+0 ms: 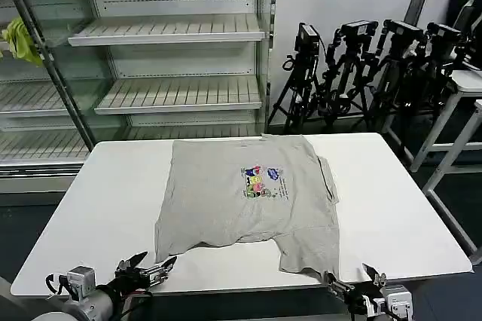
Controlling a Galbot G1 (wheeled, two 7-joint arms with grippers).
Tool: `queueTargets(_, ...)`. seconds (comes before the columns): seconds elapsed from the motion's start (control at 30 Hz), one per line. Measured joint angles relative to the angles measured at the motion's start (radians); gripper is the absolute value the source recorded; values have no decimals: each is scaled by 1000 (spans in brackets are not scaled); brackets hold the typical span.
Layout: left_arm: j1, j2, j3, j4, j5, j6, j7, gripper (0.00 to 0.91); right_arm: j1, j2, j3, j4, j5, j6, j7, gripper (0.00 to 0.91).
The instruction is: Fold and organize the clothes.
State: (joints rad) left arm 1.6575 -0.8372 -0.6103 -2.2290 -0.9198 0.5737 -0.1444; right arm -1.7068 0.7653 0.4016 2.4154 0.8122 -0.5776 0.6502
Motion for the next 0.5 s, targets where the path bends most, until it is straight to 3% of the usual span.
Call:
queueTargets(0.03, 0, -1, 1, 1, 3, 0, 1, 605, 0, 1, -3, -1, -4, 0, 0, 907)
queueTargets(0.13, 1, -2, 2, 0, 14, 0, 3, 554, 0, 4, -12, -3, -14, 2, -2, 907)
queueTargets(0.17, 2, -3, 2, 0, 17, 0, 3, 474, 1, 5, -13, -4, -18, 2, -4, 907)
queueTargets(0.23, 3, -4, 3, -1, 23, 0, 4, 423, 3, 8, -17, -8, -24, 3, -5, 826)
queueTargets(0.33, 4, -5, 5, -3, 34, 0, 6, 393, 4, 13, -26, -13, -36, 3, -9, 766)
queueTargets(0.5, 6, -5, 8, -4, 47, 0, 8, 322, 1, 18, -30, -13, -45, 4, -15, 756)
